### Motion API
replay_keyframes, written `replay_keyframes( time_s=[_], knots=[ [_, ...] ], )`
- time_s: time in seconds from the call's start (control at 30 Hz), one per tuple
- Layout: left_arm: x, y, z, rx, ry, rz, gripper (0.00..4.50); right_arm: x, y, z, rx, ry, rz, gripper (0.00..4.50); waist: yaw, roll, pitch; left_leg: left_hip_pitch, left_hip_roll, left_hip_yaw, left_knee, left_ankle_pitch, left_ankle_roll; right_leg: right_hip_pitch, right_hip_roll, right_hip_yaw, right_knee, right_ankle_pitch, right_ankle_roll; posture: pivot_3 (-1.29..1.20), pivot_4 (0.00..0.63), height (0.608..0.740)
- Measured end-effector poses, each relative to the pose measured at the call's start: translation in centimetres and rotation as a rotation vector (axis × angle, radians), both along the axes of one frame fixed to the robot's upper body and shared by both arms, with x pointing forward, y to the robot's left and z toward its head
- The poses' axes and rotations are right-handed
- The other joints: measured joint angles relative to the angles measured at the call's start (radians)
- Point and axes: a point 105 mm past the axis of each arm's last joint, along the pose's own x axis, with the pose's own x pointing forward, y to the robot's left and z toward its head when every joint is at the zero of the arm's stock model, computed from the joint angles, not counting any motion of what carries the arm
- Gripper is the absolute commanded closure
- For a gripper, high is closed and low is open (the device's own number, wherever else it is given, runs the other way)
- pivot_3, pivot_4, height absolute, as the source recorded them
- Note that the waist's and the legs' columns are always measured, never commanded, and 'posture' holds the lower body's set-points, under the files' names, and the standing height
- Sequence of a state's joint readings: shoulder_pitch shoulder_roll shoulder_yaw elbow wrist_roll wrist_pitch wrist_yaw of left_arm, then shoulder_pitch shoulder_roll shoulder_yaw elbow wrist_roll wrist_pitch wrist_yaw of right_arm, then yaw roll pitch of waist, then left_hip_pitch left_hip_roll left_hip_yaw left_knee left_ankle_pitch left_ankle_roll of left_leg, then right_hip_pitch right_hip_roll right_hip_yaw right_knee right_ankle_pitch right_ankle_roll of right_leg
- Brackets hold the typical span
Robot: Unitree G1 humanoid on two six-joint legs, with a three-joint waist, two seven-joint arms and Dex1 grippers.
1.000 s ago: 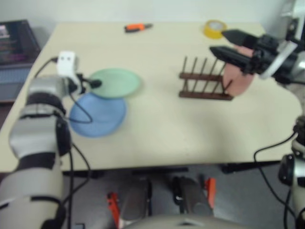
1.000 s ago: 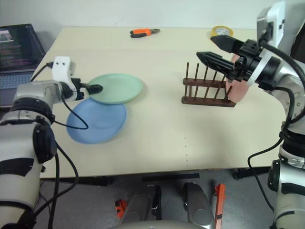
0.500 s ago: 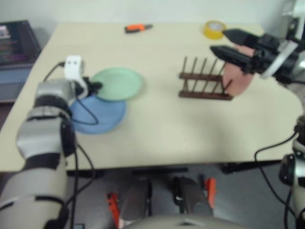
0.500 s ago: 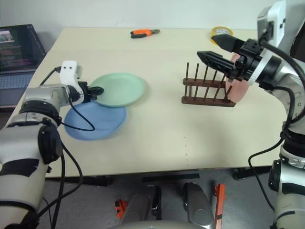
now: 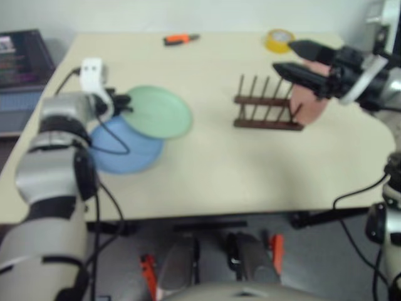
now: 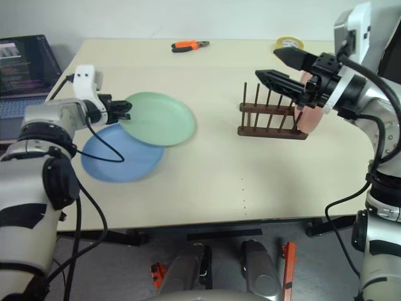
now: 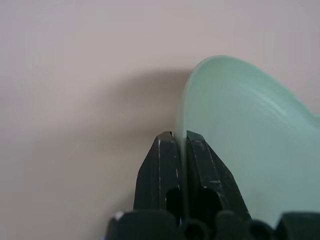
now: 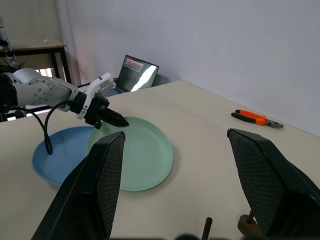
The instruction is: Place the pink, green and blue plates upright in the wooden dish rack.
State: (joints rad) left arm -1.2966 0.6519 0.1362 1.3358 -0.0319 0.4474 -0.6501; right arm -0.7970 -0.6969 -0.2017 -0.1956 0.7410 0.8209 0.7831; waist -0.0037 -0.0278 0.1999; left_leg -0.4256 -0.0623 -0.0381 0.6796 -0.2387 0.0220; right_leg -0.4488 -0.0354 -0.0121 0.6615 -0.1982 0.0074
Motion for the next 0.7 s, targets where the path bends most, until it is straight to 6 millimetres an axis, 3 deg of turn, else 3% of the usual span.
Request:
replay_keyframes(
  time_s=[0.23, 0.4, 0.53, 0.7],
  knots=[
    [0.0, 0.3, 3.1, -0.028, -0.065, -0.021, 4.48, -0.7, 2.9, -0.4, 0.018, 0.005, 0.127, 1.0, 0.001, 0.0, 0.0, 0.0, 0.0, 0.0, 0.0, 0.0, 0.0, 0.0, 0.0, 0.0, 0.0, 0.0, 0.0, 0.0, 0.15, 0.74],
    [0.3, -1.6, 8.5, -0.085, -0.184, -0.094, 4.48, -1.5, 8.2, -1.0, -0.07, -0.051, 0.286, 1.0, -0.001, 0.0, 0.0, 0.0, 0.0, 0.0, 0.0, 0.0, 0.0, 0.0, 0.0, 0.0, 0.0, 0.0, 0.0, 0.0, 0.15, 0.74],
    [0.4, -3.8, 11.7, 0.013, -0.256, -0.169, 4.48, -0.5, 12.3, -4.4, -0.284, -0.12, 0.298, 1.0, -0.006, -0.001, 0.0, 0.0, 0.0, 0.0, 0.0, 0.0, -0.001, 0.0, 0.001, 0.0, 0.001, 0.0, 0.0, 0.0, 0.15, 0.74],
    [0.6, -5.7, 12.1, 0.123, -0.261, -0.232, 4.48, 0.8, 15.1, -9.1, -0.511, -0.194, 0.293, 1.0, -0.007, -0.001, 0.0, 0.0, 0.0, 0.0, 0.0, 0.001, -0.002, -0.001, 0.001, 0.0, 0.001, 0.0, 0.0, 0.0, 0.15, 0.74]
  ],
)
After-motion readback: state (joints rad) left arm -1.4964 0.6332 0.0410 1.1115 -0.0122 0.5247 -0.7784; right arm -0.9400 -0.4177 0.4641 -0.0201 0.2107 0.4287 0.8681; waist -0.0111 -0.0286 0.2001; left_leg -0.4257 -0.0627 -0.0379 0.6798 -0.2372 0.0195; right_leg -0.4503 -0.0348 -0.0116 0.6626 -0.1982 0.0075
